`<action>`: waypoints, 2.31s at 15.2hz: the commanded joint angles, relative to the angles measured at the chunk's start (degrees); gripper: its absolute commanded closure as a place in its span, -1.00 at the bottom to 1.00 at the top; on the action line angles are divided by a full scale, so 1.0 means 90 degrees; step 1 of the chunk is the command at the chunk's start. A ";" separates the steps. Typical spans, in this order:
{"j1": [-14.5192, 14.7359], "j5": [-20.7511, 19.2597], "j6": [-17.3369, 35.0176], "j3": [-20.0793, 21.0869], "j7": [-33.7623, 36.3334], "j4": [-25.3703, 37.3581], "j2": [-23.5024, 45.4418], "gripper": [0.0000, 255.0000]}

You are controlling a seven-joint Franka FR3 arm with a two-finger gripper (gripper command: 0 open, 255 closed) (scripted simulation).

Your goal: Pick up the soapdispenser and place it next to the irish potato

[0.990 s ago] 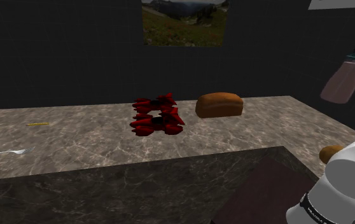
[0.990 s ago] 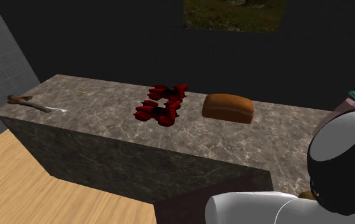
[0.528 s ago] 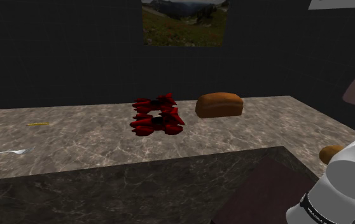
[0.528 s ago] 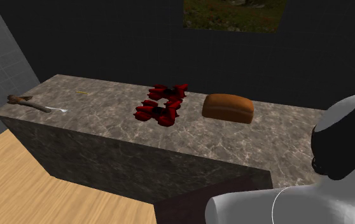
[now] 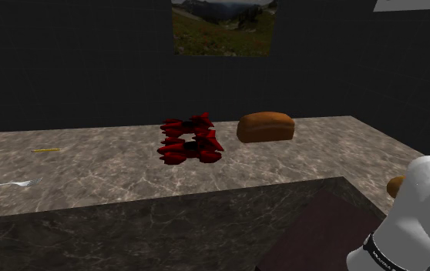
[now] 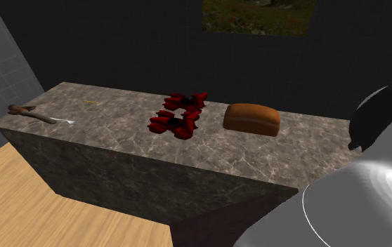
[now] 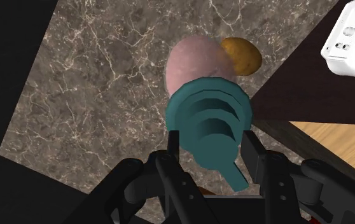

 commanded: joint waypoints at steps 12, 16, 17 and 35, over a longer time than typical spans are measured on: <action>0.1863 -0.1465 -0.0069 -0.1239 -0.0007 0.0924 -0.1462 1.00; 0.1297 -0.1231 0.0441 -0.1031 -0.0082 0.0180 -0.1244 1.00; 0.1173 -0.1182 0.0559 -0.0984 -0.0102 0.0013 -0.1196 1.00; -0.0215 -0.0746 0.2369 -0.0442 -0.0358 -0.2249 -0.0730 1.00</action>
